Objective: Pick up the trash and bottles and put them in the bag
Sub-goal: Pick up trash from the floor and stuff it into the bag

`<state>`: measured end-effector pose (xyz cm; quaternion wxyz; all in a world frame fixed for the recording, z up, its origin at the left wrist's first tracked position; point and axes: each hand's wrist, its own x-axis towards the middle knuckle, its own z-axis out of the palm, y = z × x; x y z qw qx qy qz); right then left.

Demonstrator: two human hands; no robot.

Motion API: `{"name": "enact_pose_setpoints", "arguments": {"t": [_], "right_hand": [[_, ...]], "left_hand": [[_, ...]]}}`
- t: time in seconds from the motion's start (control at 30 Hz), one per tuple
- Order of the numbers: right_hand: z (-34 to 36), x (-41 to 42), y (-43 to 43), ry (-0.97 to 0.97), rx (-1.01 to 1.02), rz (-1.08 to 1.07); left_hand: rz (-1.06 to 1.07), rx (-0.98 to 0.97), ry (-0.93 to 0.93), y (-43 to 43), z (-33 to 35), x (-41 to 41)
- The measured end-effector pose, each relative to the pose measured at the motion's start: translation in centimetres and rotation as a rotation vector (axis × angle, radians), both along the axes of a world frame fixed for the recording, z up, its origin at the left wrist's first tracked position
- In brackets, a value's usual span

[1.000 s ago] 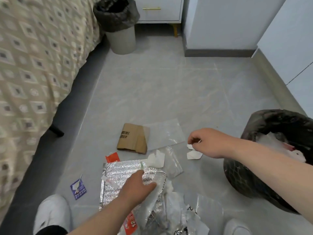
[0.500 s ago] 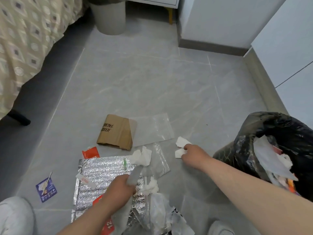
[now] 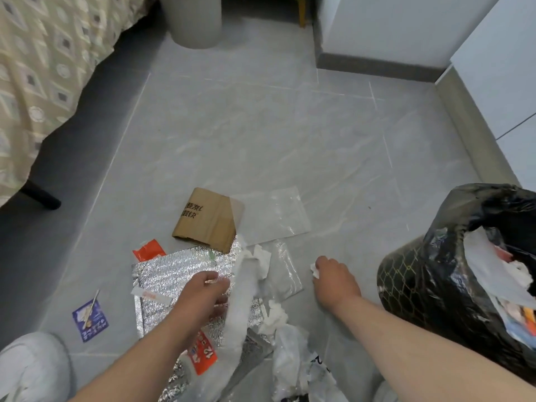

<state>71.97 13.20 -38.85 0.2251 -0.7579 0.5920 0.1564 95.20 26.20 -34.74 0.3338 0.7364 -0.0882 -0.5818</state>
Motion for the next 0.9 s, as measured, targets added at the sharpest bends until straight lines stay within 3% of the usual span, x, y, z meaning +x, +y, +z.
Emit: {"name": "enact_pose_setpoints", "arguments": {"t": [0.1, 0.2, 0.27, 0.4, 0.47, 0.63, 0.9], "right_hand": [[0.3, 0.1, 0.0, -0.153, 0.068, -0.088], [0.6, 0.7, 0.2, -0.205, 0.060, -0.089], [0.7, 1.4, 0.8, -0.255, 0.062, -0.072], [0.4, 3.2, 2.5, -0.263, 0.154, 0.025], [-0.2, 3.8, 3.3, -0.169, 0.149, 0.075], [-1.2, 4.5, 4.2, -0.174, 0.056, 0.007], [1.9, 2.9, 2.7, -0.416, 0.189, -0.186]], "left_hand": [[-0.091, -0.036, -0.249, -1.1, 0.3, -0.8], [-0.232, -0.201, -0.478, -3.4, -0.5, -1.3], [-0.499, -0.265, -0.631, -5.1, -1.6, -1.2], [-1.255, -0.137, -0.927, -7.0, -2.6, -1.3], [-1.395, -0.108, -1.035, -7.1, -2.7, -1.7], [-1.179, -0.192, -0.975, -7.4, -3.6, -2.2], [-0.388, -0.300, -0.527, -5.7, 1.5, -1.1]]}}
